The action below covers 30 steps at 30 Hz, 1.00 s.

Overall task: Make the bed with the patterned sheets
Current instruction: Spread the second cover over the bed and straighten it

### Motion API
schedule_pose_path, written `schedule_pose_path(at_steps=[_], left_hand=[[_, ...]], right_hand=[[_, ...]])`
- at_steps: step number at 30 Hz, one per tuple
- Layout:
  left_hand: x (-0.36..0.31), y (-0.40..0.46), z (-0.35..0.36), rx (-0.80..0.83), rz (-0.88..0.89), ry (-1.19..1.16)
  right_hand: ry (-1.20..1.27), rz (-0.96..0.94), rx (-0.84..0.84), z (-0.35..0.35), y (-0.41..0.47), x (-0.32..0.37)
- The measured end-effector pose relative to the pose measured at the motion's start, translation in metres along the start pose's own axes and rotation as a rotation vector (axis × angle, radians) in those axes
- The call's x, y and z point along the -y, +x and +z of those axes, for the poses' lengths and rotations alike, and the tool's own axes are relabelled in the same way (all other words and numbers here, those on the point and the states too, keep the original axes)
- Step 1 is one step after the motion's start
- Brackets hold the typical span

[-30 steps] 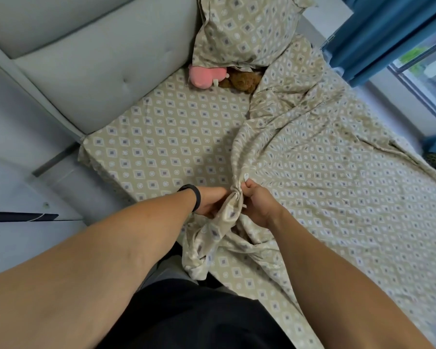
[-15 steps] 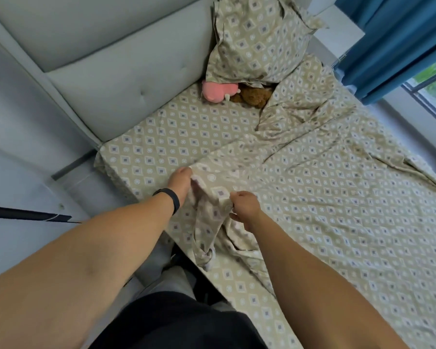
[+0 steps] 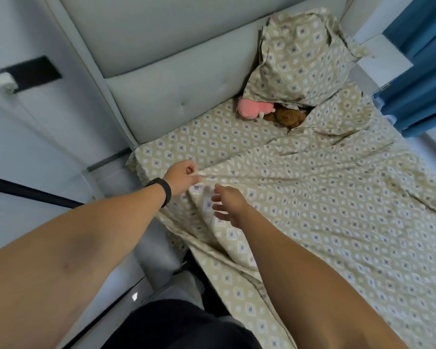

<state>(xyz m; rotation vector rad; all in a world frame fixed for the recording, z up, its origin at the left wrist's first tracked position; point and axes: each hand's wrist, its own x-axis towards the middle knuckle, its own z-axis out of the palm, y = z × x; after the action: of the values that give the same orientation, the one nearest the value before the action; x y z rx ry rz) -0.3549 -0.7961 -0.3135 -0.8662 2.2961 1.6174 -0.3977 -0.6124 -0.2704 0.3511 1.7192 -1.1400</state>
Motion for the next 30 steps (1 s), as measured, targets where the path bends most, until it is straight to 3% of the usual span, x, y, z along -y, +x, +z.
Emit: schedule_pose_path(at_steps=[2,5,7,11,20,24,30], left_hand=[[-0.006,-0.001,0.002,0.134,-0.04,-0.07],[-0.008,-0.006,0.009,0.398,-0.238,-0.276],[-0.005,-0.009,0.016,0.43,-0.336,-0.361],[0.01,0.001,0.032,0.343,-0.379,-0.213],[-0.006,0.012,0.081,0.83,-0.446,-0.297],[-0.023,-0.003,0.097,0.824,-0.412,-0.35],[-0.026,-0.005,0.102,0.815,-0.587,-0.539]], right_hand=[[0.14,0.059,0.014,0.002,0.005,0.002],[0.199,0.085,0.002,0.004,0.012,0.006],[0.196,0.076,-0.03,0.004,0.012,0.008],[0.131,0.006,-0.024,-0.007,0.015,0.003],[0.16,0.018,0.157,-0.046,0.005,-0.009],[0.159,0.032,0.151,-0.051,0.002,-0.011],[0.229,0.028,0.077,-0.06,-0.01,-0.017]])
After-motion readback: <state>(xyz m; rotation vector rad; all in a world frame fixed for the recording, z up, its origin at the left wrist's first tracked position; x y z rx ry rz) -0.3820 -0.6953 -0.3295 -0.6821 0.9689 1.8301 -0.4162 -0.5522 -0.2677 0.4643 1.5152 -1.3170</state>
